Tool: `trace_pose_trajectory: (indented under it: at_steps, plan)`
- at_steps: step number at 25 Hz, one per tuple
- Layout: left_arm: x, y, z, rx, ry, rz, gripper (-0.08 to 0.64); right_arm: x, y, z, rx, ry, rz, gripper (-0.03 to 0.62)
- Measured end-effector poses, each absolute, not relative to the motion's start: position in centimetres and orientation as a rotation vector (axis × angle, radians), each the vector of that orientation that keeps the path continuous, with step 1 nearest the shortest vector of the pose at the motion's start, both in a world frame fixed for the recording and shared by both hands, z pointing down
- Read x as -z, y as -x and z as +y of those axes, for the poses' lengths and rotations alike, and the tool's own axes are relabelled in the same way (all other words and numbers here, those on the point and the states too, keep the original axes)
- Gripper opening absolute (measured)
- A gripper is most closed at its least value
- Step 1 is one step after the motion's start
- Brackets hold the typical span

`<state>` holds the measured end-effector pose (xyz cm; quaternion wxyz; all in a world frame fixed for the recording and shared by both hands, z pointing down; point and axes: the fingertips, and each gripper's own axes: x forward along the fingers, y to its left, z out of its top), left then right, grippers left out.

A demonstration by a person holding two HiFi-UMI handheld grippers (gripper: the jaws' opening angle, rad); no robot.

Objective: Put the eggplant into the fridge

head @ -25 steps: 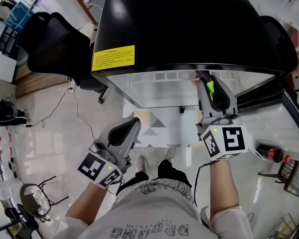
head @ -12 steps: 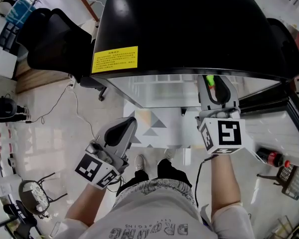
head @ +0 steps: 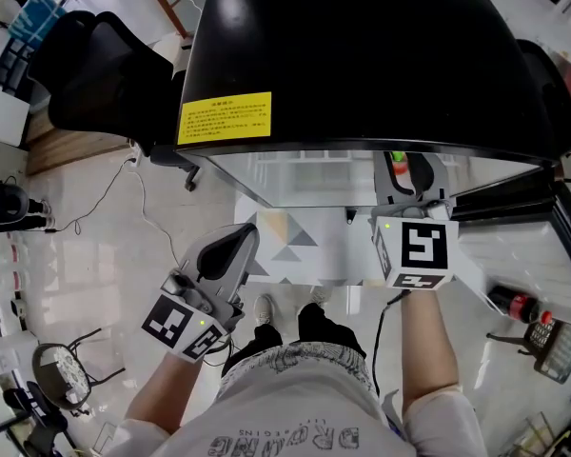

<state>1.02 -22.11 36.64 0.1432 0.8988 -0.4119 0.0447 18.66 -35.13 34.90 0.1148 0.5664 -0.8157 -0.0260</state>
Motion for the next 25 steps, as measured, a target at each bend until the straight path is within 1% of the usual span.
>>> trace_pose_trajectory:
  at_steps: [12,25]
  plan:
    - [-37.1,-0.4,-22.4,-0.098,-2.574,-1.183,0.007,-36.0,-18.0,-35.9,0.143,-1.612,-2.249,0.114]
    - [-36.9,-0.1,-22.3,-0.078,-2.57,-1.19,0.006,-37.0,-18.2,-36.6,0.131,-1.584,-2.13,0.117]
